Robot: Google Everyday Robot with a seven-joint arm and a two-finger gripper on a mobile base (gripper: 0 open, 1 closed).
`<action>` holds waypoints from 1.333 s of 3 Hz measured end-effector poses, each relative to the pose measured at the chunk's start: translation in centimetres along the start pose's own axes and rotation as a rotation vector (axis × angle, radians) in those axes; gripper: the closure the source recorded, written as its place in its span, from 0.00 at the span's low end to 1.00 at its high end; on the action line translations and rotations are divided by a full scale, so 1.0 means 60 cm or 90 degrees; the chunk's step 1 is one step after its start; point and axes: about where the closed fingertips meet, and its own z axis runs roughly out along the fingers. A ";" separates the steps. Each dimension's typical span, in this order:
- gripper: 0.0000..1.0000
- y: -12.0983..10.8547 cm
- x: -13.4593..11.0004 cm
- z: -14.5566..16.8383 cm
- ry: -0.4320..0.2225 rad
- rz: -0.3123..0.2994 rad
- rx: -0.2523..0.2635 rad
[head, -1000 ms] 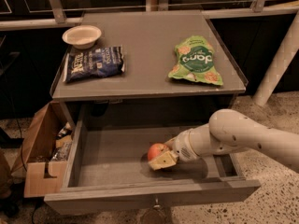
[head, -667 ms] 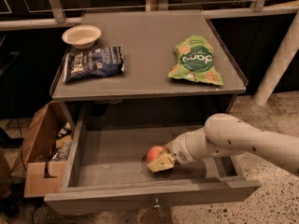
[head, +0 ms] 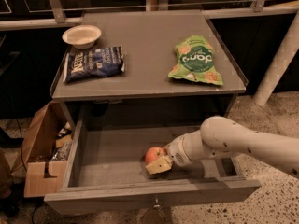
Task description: Place apple into top drawer
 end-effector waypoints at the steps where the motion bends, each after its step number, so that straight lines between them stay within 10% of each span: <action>1: 0.83 0.000 0.000 0.000 0.000 0.000 0.000; 4: 0.13 0.000 0.000 0.000 0.000 0.000 0.000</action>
Offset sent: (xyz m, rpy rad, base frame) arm 0.0000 0.0000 0.0001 0.0000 0.0000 0.0001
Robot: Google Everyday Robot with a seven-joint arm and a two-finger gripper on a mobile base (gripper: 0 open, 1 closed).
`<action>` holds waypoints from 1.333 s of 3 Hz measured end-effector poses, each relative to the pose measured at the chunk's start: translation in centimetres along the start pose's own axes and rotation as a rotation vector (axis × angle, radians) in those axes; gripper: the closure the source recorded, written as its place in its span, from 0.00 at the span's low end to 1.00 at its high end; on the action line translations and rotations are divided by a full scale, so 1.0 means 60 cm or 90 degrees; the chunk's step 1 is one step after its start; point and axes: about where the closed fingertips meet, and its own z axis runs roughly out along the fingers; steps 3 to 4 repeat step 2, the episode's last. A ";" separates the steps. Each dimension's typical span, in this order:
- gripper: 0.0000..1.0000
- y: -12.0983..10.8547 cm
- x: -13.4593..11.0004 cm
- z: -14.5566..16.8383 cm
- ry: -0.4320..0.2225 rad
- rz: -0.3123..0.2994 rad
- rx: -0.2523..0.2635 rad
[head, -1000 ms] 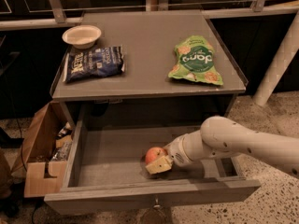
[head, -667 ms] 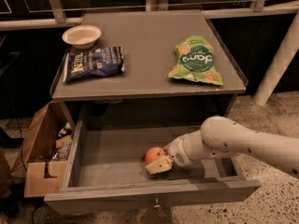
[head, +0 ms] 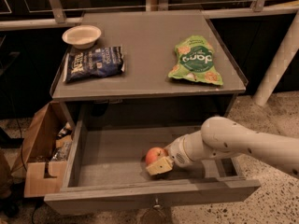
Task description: Place apple into top drawer
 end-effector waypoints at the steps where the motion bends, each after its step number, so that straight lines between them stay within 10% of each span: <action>1: 0.00 0.000 0.000 0.000 0.000 0.000 0.000; 4: 0.00 0.000 0.000 0.000 0.000 0.000 0.000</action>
Offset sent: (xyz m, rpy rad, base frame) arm 0.0000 0.0000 0.0000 0.0000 0.0000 0.0000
